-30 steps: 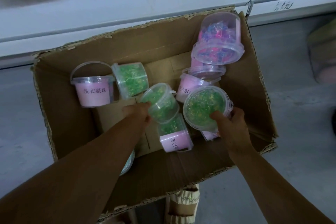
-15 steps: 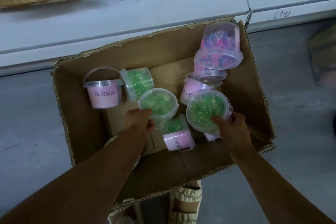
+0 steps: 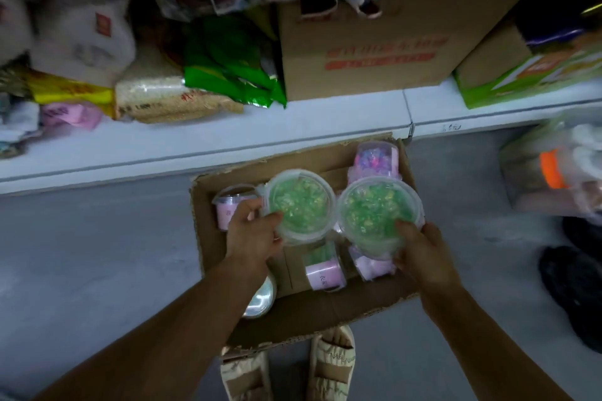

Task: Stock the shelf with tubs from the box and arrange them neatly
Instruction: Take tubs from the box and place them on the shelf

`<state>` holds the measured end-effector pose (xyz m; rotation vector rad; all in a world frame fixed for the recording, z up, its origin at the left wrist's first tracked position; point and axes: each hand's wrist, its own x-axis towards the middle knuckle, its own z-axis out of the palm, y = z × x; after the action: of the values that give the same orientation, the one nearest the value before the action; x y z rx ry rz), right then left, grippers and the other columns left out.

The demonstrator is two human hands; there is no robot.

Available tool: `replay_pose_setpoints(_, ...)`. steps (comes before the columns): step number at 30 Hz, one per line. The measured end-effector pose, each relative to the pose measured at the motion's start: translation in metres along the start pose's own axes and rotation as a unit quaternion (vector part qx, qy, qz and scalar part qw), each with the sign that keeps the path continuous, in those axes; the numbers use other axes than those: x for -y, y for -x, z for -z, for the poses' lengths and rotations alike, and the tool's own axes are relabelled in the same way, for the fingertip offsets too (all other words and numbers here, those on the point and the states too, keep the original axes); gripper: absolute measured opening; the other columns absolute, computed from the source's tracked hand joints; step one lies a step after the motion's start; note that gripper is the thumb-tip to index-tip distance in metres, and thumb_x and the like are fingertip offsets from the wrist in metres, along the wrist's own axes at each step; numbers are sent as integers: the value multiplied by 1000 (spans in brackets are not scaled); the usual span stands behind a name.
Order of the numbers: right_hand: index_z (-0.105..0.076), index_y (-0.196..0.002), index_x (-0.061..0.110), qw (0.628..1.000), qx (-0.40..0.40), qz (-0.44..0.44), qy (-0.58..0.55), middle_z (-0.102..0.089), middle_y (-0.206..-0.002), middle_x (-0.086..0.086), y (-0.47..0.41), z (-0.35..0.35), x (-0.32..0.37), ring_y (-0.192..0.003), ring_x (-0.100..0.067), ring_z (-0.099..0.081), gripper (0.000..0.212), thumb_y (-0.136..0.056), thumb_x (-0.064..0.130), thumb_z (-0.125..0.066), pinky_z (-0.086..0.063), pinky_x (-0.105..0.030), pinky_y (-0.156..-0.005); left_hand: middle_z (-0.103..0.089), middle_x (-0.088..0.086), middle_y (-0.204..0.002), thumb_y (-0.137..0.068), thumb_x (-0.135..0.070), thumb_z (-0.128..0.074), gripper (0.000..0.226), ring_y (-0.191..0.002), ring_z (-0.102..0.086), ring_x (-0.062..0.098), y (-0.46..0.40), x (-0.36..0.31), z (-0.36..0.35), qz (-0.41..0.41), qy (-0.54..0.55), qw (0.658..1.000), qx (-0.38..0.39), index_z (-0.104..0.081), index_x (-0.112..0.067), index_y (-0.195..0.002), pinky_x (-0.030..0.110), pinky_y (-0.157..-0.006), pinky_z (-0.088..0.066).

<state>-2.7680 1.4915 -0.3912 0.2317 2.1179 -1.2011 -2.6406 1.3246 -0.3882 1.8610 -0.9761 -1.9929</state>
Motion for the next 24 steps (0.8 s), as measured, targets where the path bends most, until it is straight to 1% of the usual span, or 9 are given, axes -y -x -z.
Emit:
replay_pose_setpoints(2,-65,-103,17,1000,1,4,-4,-70,-99,-9,22,7,38,-91,-29,-67,54,-64,53,-63,-52,-51,-86,-59,15,-101,-86,5,-57,25,-78,-56,23,28,-34,5,-38,-9,999,5,-56,-9,-107,28,-58,-44)
replay_pose_setpoints(5,-59,-86,10,999,6,21,-30,-66,-85,-19,64,19,99,-75,-30,-64,22,-82,31,-63,-52,-42,-71,-62,12,-93,-86,5,-57,20,-72,-57,20,73,-88,14,-74,-9,997,23,-59,-13,-94,25,-51,-48)
replay_pose_setpoints(8,-56,-83,14,996,13,56,-61,-63,-84,-15,107,33,152,-76,-29,-61,10,-88,22,-58,-50,-42,-74,-55,9,-74,-86,7,-55,27,-50,-53,13,124,-144,26,-101,2,994,43,-54,-20,-83,21,-46,-45)
replay_pose_setpoints(10,-55,-85,15,993,26,77,-84,-63,-88,-14,137,44,188,-77,-26,-61,7,-89,20,-56,-50,-38,-69,-53,11,-68,-86,8,-55,27,-38,-50,7,159,-179,35,-126,8,990,56,-55,-18,-83,17,-40,-44)
replay_pose_setpoints(14,-53,-103,12,984,56,101,-136,-64,-88,-7,204,66,262,-69,-14,-63,11,-94,15,-48,-49,-23,-51,-57,14,-81,-85,6,-57,23,-56,-56,17,233,-246,53,-174,10,982,77,-58,-11,-102,24,-45,-50)
replay_pose_setpoints(18,-55,-96,12,977,59,145,-143,-61,-87,-6,265,89,330,-73,-18,-61,5,-93,13,-51,-50,-25,-61,-55,16,-83,-87,5,-56,24,-64,-53,20,302,-308,73,-239,2,965,105,-58,-8,-107,25,-51,-53)
replay_pose_setpoints(21,-55,-94,13,971,56,182,-143,-59,-101,-11,303,104,373,-88,-27,-62,6,-92,19,-54,-52,-32,-67,-55,22,-84,-86,4,-55,23,-66,-53,27,350,-349,88,-277,-6,953,124,-58,-6,-107,33,-55,-53)
replay_pose_setpoints(23,-54,-91,16,966,54,204,-150,-59,-106,-10,327,114,397,-95,-29,-63,5,-92,21,-54,-54,-31,-65,-59,26,-90,-86,2,-56,22,-73,-56,30,380,-372,96,-294,-2,945,141,-59,-8,-106,42,-64,-54)
replay_pose_setpoints(24,-54,-92,16,963,53,215,-157,-60,-104,-8,339,119,409,-94,-28,-63,5,-92,20,-53,-54,-29,-61,-61,23,-90,-86,1,-57,21,-74,-58,29,395,-384,99,-302,2,941,150,-58,-9,-105,40,-63,-53)
